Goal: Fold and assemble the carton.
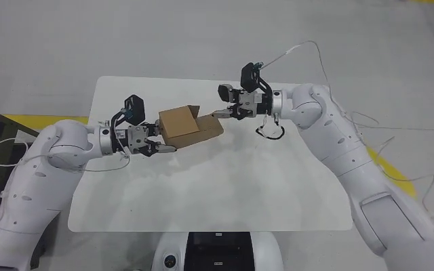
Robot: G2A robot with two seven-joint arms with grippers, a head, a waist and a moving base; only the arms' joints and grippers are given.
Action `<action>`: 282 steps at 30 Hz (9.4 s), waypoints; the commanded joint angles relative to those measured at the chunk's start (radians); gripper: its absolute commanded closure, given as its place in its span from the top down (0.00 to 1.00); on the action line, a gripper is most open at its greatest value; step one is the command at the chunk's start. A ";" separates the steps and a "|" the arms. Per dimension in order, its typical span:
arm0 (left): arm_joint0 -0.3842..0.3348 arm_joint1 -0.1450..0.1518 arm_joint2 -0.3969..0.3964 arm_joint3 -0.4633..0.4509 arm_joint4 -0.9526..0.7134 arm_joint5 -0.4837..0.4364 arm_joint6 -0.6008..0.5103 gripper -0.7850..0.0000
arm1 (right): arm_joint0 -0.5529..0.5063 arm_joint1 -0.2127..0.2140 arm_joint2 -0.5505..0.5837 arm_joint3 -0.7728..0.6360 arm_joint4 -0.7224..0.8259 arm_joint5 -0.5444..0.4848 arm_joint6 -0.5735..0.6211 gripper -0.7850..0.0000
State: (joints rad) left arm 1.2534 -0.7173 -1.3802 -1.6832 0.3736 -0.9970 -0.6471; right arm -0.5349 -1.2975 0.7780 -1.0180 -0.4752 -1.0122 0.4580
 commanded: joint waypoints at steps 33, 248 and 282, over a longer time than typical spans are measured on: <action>-0.070 -0.006 0.097 -0.076 -0.011 0.035 -0.013 0.46 | 0.046 0.076 -0.317 -0.158 0.197 0.000 -0.162 0.00; -0.265 0.031 0.246 -0.024 -0.363 0.065 -0.241 0.89 | -0.052 0.022 -0.238 -0.206 -0.138 0.000 -0.406 0.00; -0.261 0.071 0.255 0.052 -0.459 0.026 -0.202 0.49 | -0.034 0.015 -0.229 -0.166 -0.153 0.000 -0.429 0.00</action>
State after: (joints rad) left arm 0.9894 -0.6486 -1.1205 -1.6352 -0.0833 -0.9684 -0.8517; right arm -0.5692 -1.2827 0.5467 -1.1889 -0.6293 -1.0123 0.0293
